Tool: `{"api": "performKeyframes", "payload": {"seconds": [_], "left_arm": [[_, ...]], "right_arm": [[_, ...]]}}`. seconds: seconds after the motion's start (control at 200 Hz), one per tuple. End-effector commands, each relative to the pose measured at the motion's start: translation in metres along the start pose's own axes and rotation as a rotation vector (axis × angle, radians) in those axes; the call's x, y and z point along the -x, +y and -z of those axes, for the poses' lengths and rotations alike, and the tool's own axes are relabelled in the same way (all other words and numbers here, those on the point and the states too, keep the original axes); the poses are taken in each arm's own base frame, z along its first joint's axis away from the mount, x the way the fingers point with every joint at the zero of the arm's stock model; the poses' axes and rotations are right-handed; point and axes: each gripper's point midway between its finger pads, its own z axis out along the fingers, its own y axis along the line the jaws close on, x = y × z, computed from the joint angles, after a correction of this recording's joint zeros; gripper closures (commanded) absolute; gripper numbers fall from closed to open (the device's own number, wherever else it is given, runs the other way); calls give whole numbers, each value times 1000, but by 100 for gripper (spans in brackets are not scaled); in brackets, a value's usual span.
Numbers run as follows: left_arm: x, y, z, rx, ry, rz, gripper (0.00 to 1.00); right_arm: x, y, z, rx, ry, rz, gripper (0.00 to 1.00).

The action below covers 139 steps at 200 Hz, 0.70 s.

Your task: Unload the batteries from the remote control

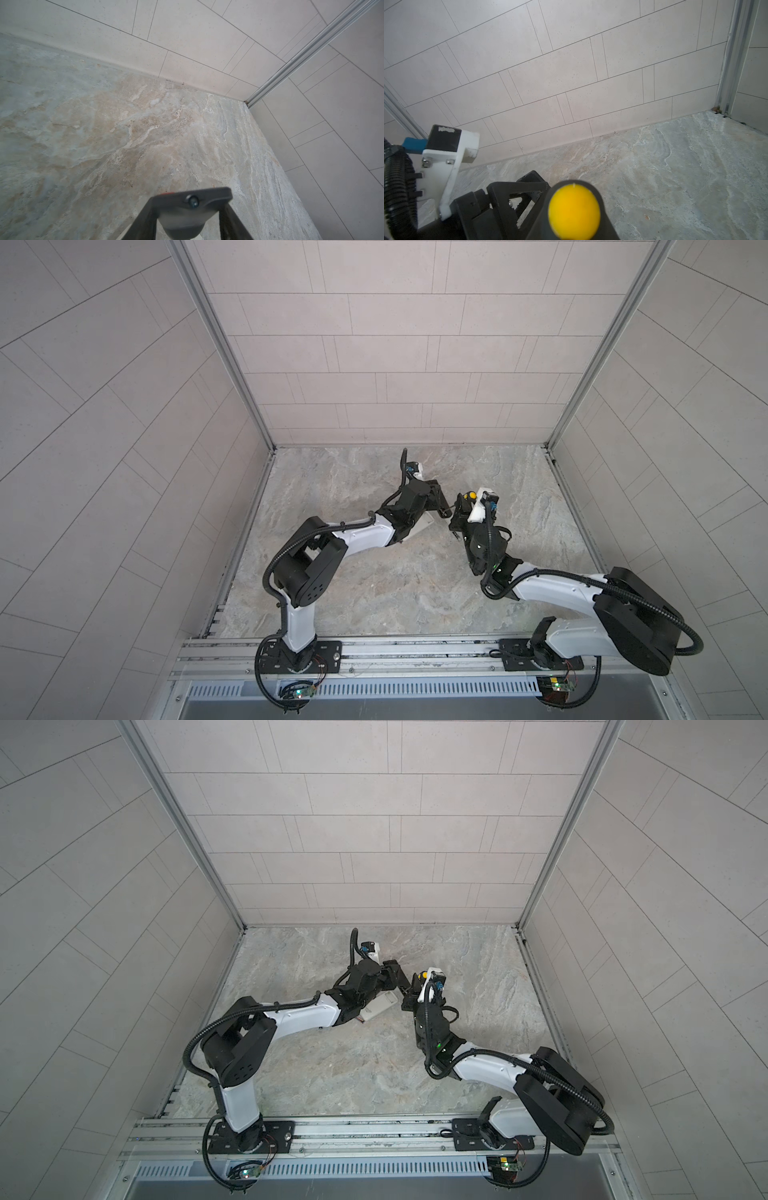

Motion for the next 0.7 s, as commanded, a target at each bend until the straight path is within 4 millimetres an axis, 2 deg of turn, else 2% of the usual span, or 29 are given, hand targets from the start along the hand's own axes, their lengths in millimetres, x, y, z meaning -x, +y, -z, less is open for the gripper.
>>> {"api": "performKeyframes", "payload": {"seconds": [0.0,0.125,0.265,0.475,0.69], "left_arm": [[26,-23,7,-118,-111,9,65],[21,-24,8,-143,-114,-13,66],[13,-24,10,-185,-129,-48,66],[0,-23,6,-282,-139,-66,66],[-9,-12,9,-282,-137,-89,66]], "right_arm": [[3,-3,-1,-19,-13,38,100],[3,-12,-6,-54,-34,34,100],[4,-12,-10,-63,-32,57,100],[2,-22,-14,-89,-27,57,100],[5,-18,-13,-69,-24,47,100]]}}
